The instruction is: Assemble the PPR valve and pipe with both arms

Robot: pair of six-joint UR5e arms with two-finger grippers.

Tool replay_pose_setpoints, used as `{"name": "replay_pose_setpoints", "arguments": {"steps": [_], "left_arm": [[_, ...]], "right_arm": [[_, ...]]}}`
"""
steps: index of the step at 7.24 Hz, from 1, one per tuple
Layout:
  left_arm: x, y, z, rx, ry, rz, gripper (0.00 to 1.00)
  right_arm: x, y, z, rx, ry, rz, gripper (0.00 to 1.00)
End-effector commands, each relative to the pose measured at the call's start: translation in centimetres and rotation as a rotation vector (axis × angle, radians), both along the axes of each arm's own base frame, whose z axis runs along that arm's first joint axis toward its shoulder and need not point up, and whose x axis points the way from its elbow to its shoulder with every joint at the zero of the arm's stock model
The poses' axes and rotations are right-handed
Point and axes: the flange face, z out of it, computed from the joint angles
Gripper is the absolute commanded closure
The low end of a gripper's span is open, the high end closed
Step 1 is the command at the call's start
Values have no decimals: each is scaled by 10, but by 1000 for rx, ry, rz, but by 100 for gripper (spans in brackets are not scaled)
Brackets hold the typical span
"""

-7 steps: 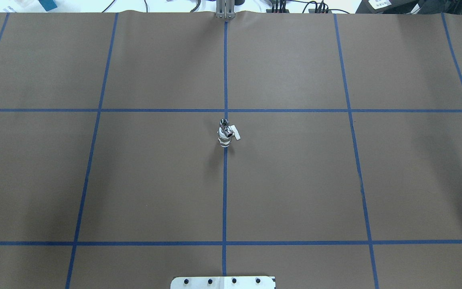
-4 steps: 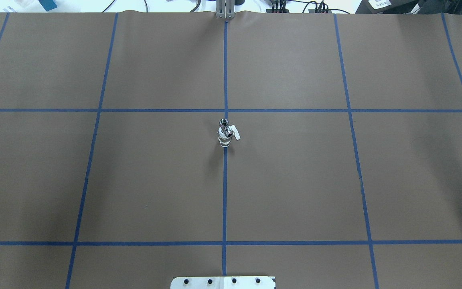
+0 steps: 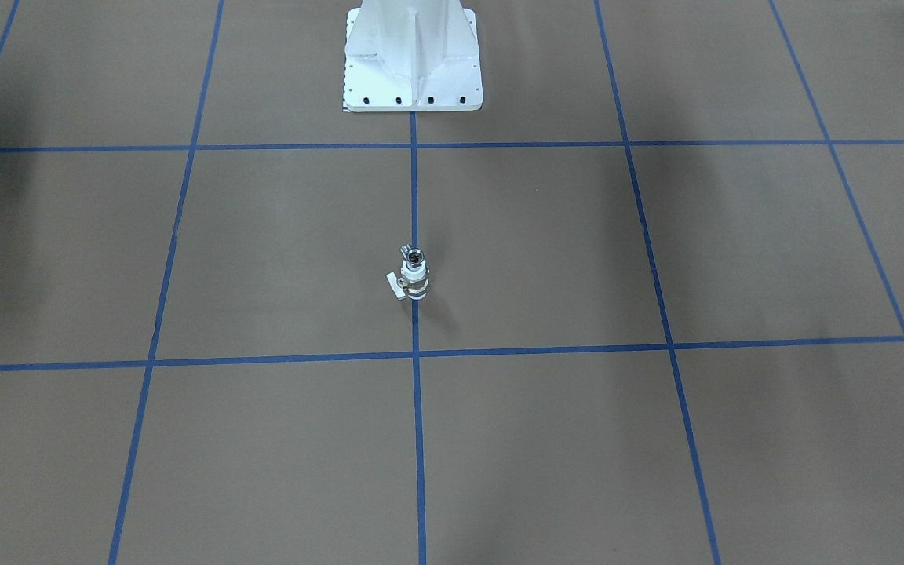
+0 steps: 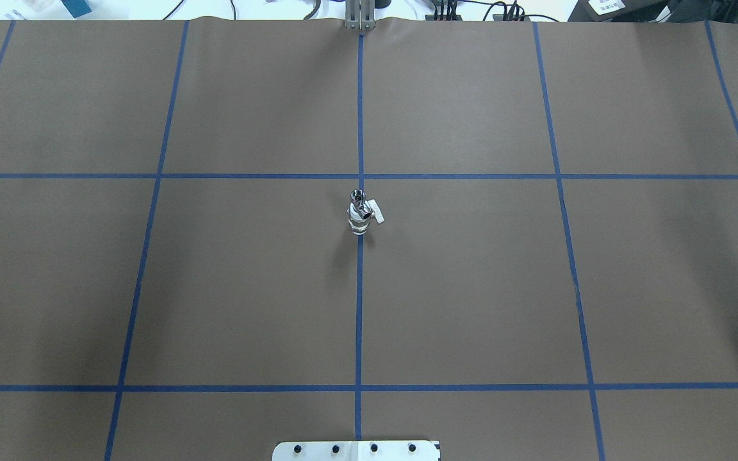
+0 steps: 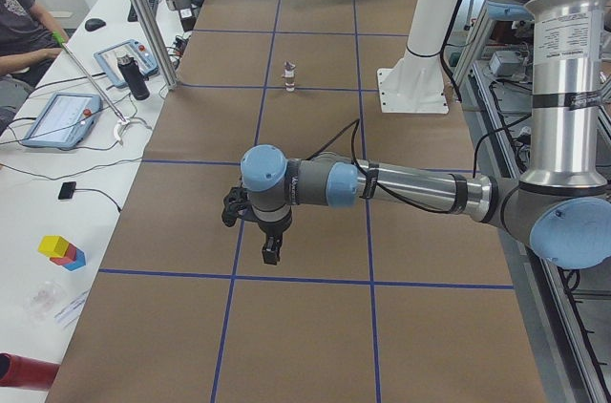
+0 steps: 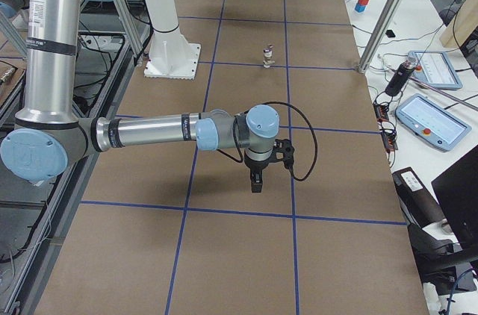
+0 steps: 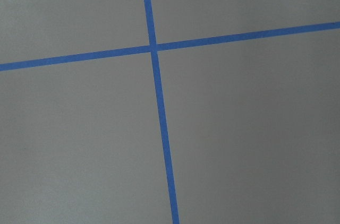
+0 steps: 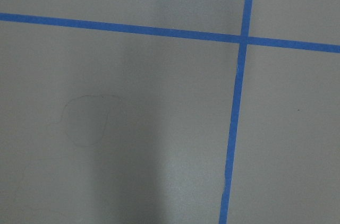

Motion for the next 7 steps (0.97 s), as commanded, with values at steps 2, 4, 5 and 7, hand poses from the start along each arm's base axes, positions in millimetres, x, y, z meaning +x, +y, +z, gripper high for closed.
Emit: {"name": "replay_pose_setpoints", "arguments": {"steps": [2,4,5,7], "left_arm": [[0,-2,-5,14,-6,0,0],[0,-1,-16,25,0,-6,1],[-1,1,-14,21,-5,-6,0],[-1,1,-15,19,-7,-11,0]], "right_arm": [[2,4,-1,2,-1,2,1],[5,4,-1,6,11,9,1],[5,5,-1,6,11,9,1],[5,4,-3,12,10,9,1]]}}
